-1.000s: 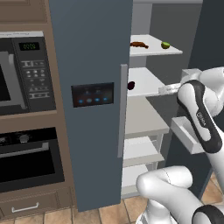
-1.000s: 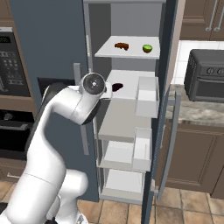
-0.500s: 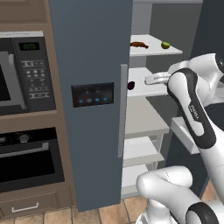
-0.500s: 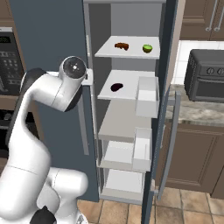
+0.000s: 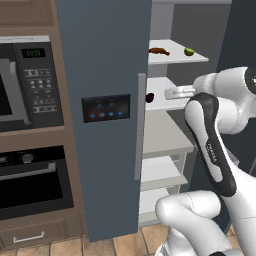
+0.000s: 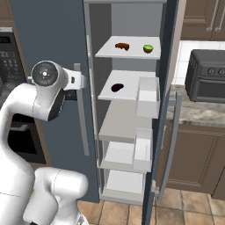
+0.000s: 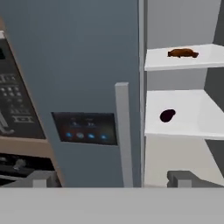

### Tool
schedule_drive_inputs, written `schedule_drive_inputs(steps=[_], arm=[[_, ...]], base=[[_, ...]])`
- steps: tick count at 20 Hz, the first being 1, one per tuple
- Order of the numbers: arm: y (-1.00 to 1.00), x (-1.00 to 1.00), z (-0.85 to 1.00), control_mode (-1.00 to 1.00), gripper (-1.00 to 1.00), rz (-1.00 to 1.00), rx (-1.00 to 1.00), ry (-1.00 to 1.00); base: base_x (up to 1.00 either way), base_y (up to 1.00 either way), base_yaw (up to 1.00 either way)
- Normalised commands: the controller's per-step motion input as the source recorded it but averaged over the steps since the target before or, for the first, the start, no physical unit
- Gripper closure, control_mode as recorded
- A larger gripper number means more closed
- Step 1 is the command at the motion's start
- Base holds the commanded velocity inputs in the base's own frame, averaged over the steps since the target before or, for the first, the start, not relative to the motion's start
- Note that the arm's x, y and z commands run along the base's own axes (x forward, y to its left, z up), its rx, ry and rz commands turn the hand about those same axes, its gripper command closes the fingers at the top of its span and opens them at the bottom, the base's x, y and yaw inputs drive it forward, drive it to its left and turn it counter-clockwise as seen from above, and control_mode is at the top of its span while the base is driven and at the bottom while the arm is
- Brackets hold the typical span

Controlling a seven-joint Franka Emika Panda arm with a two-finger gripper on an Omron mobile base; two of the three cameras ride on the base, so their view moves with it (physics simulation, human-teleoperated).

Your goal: Open the fridge, remove the kiwi, eggplant, and chicken drumstick, and place them on any counter.

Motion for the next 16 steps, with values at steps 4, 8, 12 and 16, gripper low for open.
schedule_drive_inputs(steps=[4, 8, 12, 16], arm=[[0.0, -0.42, 0.05, -1.0, -1.0, -0.28, 0.0, -0.05], [-0.02, -0.46, 0.21, -1.0, -1.0, -0.28, 0.0, 0.0], [-0.08, -0.32, 0.39, -1.0, -1.0, -0.19, 0.0, 0.01], [-0.19, -0.11, 0.35, -1.0, -1.0, -0.02, 0.0, 0.04]], base=[[0.0, 0.0, 0.0], [0.0, 0.0, 0.0], [0.0, 0.0, 0.0], [0.0, 0.0, 0.0]])
